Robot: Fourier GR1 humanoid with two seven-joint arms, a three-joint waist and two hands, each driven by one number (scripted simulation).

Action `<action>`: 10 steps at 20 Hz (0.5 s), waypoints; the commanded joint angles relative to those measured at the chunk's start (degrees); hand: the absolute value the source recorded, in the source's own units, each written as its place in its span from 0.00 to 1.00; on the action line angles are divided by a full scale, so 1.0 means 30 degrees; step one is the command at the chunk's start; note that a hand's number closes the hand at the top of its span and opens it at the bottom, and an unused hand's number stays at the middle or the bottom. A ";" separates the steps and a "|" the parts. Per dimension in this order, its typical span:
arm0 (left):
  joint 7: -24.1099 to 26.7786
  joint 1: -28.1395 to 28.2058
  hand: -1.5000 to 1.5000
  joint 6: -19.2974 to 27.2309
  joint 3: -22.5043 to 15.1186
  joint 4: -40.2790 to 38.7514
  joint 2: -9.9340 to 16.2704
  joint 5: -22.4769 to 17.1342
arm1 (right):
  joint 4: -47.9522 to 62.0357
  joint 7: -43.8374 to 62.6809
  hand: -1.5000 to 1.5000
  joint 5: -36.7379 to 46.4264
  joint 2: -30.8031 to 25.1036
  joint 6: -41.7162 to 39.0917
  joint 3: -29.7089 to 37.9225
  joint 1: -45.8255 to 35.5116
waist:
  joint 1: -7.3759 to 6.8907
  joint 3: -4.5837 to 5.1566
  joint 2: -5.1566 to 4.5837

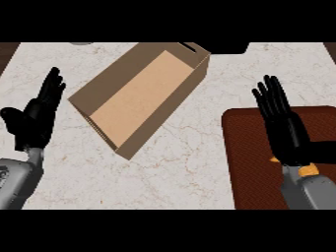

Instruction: Pick the croissant from the tray and place it in the cardboard box

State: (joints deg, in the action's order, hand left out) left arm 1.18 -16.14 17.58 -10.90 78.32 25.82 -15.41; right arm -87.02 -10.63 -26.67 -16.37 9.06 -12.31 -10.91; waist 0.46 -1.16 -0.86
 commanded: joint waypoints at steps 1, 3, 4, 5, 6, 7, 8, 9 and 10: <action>-0.0687 -0.0295 0.50 0.0140 0.0297 -0.0503 0.0568 0.0810 | 0.0005 -0.0282 0.00 -0.1284 -0.1425 -0.3504 0.0496 0.1336 | -0.0027 0.0369 0.0279; -0.0053 0.1427 0.50 0.0058 0.0588 -0.0828 0.2244 0.1336 | 0.0391 -0.0001 0.00 -0.1861 -0.3642 -0.7359 -0.0180 0.1189 | -0.0491 0.0321 0.0245; -0.0296 0.1131 0.50 0.0556 0.0603 -0.1632 0.2558 0.1968 | 0.0490 -0.0150 0.00 -0.1922 -0.4591 -0.9055 -0.0438 0.1238 | -0.0311 0.0292 0.0118; -0.0749 0.1459 0.50 0.0646 0.0561 -0.1325 0.3072 0.2185 | 0.0542 -0.0388 0.00 -0.1717 -0.5273 -1.0511 -0.0983 0.1423 | -0.0716 0.0229 0.0191; -0.0421 0.1910 0.50 0.0916 0.0585 -0.1816 0.3517 0.2748 | 0.0556 -0.0322 0.00 -0.1942 -0.5999 -1.1785 -0.1056 0.1219 | -0.0997 0.0215 0.0094; -0.0831 0.1610 0.50 0.0352 0.0188 -0.1653 0.2517 0.1912 | -0.1591 -0.2167 0.00 0.3397 -0.7688 -0.8771 -0.0533 -0.1720 | -0.1011 0.0707 0.1325; -0.0924 0.1740 0.50 0.0352 0.0082 -0.1869 0.2739 0.2161 | -0.1444 -0.2478 0.00 0.4982 -0.8952 -0.9503 -0.1099 -0.1557 | -0.0892 0.0519 0.0837; -0.0981 0.2007 0.50 0.0530 0.0127 -0.2054 0.2940 0.2362 | -0.1135 -0.3406 0.00 0.5968 -0.9734 -1.0289 -0.1417 -0.1064 | -0.0829 0.0326 0.0495; -0.0740 0.2130 0.50 0.0556 0.0219 -0.2194 0.2979 0.2406 | -0.0217 -0.4782 0.00 0.6361 -1.0056 -1.1435 -0.1913 0.0097 | -0.0643 0.0226 0.0126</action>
State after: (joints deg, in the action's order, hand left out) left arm -0.85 -11.37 18.90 -10.11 73.43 33.53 -9.45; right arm -88.45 -17.38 -17.85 -38.00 -18.23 -15.39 -11.60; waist -1.61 -0.15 0.41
